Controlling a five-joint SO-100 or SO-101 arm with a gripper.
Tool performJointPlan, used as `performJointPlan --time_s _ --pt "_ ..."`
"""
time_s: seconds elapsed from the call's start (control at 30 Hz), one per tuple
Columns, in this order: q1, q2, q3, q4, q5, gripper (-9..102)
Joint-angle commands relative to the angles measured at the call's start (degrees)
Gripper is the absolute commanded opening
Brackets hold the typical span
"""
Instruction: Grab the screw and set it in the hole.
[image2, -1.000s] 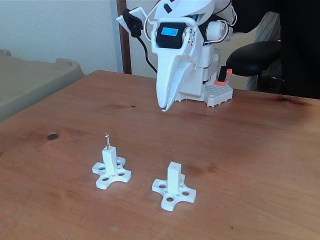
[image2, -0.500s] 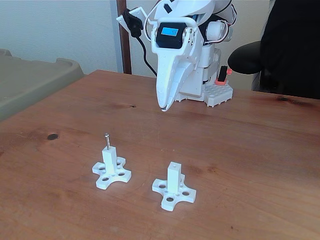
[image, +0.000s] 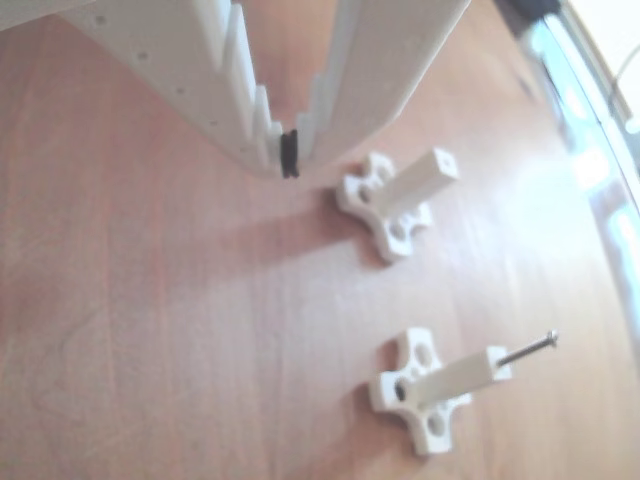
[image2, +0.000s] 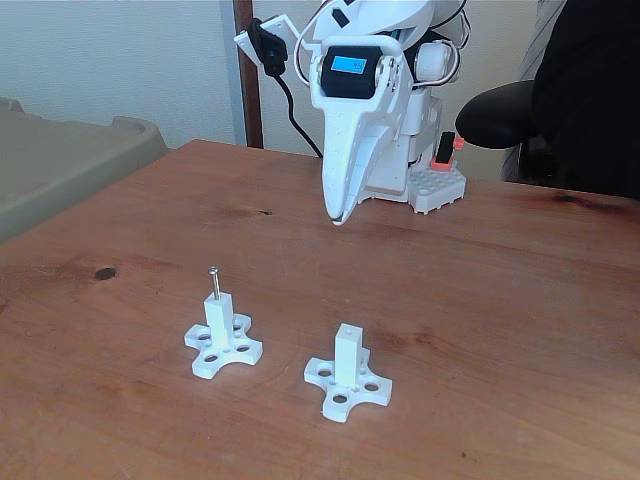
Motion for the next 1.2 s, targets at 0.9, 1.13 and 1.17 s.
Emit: performJointPlan --time_s 0.9,1.13,1.17 --pt "1.3 -11.0 -9.7 -1.3 -0.3 -4" --pt "1.4 -20.3 -20.7 0.0 -0.2 -4" --pt "1.4 -21.7 -22.0 0.1 -0.2 -4"
